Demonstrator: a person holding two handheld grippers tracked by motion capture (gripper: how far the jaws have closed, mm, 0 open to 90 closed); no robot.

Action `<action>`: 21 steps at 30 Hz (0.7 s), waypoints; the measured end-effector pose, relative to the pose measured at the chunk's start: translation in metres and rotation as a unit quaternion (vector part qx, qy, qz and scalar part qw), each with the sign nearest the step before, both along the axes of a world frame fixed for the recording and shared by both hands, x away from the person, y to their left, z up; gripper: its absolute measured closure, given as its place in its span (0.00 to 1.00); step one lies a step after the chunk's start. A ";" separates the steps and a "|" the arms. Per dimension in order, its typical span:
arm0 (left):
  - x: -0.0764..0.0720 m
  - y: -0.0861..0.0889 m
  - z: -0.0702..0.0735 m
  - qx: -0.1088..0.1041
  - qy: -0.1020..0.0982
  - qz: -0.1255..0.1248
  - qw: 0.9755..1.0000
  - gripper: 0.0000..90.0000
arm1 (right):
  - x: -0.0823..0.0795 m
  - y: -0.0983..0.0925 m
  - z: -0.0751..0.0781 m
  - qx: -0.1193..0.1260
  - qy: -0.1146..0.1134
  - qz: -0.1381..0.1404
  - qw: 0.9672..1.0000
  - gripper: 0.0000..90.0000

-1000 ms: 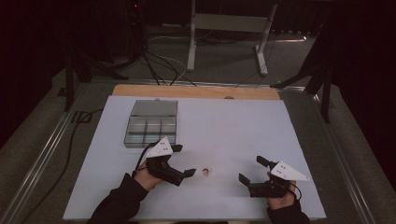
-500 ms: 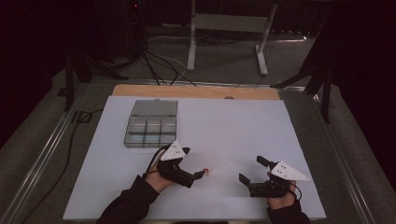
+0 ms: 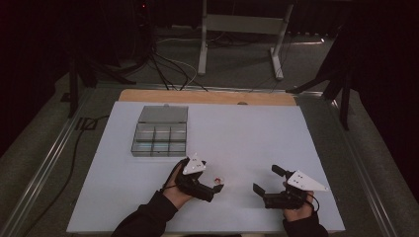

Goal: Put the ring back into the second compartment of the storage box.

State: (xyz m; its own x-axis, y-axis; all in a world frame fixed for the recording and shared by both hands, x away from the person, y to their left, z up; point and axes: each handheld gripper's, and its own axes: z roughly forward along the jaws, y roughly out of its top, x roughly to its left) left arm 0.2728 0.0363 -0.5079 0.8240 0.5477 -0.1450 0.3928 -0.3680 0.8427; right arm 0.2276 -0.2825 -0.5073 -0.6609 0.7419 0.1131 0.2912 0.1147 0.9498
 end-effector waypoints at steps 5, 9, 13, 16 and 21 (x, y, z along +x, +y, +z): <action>-0.001 -0.006 -0.003 0.010 0.004 0.006 1.000 0.00 | 0.000 0.000 0.000 0.000 0.000 0.000 1.000 0.00; -0.001 -0.010 -0.006 0.021 0.004 0.009 1.000 0.00 | 0.000 0.000 0.000 -0.002 -0.001 0.001 1.000 0.00; -0.002 -0.015 -0.007 0.033 0.003 0.001 0.999 0.02 | 0.000 0.000 0.000 -0.001 -0.001 0.001 1.000 0.00; -0.003 -0.018 -0.009 0.047 0.001 -0.001 0.999 0.03 | 0.000 0.000 0.000 0.000 0.000 0.000 1.000 0.00; -0.002 -0.020 -0.011 0.065 0.003 0.002 0.998 0.04 | 0.000 0.000 0.000 0.000 0.000 0.000 1.000 0.00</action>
